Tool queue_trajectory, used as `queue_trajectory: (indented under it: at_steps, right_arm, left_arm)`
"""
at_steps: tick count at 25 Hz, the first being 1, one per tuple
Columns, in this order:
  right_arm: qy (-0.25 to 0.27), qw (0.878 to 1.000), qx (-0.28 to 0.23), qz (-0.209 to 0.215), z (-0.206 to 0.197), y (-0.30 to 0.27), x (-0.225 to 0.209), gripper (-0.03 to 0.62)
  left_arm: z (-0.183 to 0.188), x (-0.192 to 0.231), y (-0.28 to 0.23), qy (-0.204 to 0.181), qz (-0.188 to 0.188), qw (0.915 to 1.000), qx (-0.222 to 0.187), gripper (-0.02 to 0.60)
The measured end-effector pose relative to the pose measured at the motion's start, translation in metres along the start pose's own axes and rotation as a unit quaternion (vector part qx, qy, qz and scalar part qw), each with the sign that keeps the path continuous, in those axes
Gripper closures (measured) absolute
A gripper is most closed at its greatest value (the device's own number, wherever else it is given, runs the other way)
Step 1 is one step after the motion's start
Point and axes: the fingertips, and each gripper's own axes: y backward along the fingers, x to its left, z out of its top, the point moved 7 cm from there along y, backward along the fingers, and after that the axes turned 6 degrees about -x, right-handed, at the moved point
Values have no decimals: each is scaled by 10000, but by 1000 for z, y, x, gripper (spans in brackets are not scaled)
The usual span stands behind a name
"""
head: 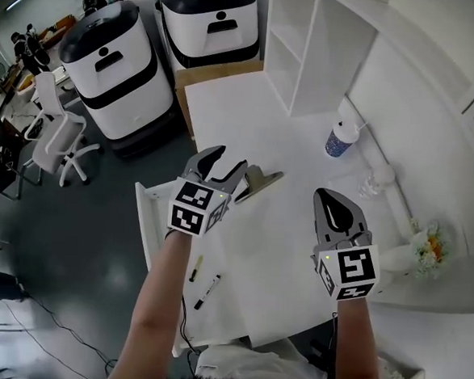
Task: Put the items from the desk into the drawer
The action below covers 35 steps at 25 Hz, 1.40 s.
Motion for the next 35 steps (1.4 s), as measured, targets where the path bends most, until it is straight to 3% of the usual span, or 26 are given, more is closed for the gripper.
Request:
queue_trajectory:
  at_steps: [10, 18, 22, 28, 35]
  right_arm:
    - [-201, 9989, 376, 180, -45, -25, -8, 586]
    - [-305, 9971, 666, 207, -79, -31, -23, 586]
    - [-408, 9953, 858, 166, -97, -28, -26, 586]
    - [-446, 9941, 983, 129, -108, -22, -31, 586]
    - [-516, 9934, 1023, 105, -111, -19, -28, 586]
  left_arm:
    - [-74, -2, -58, 513, -425, 9942, 846, 351]
    - [-124, 3, -92, 1055, -597, 9824, 1418, 351]
    - [-139, 6, -105, 1148, -701, 9772, 1644, 368]
    - [-141, 5, -114, 1536, -913, 9686, 1731, 462]
    - [-136, 1, -111, 1715, -1232, 9634, 1652, 508]
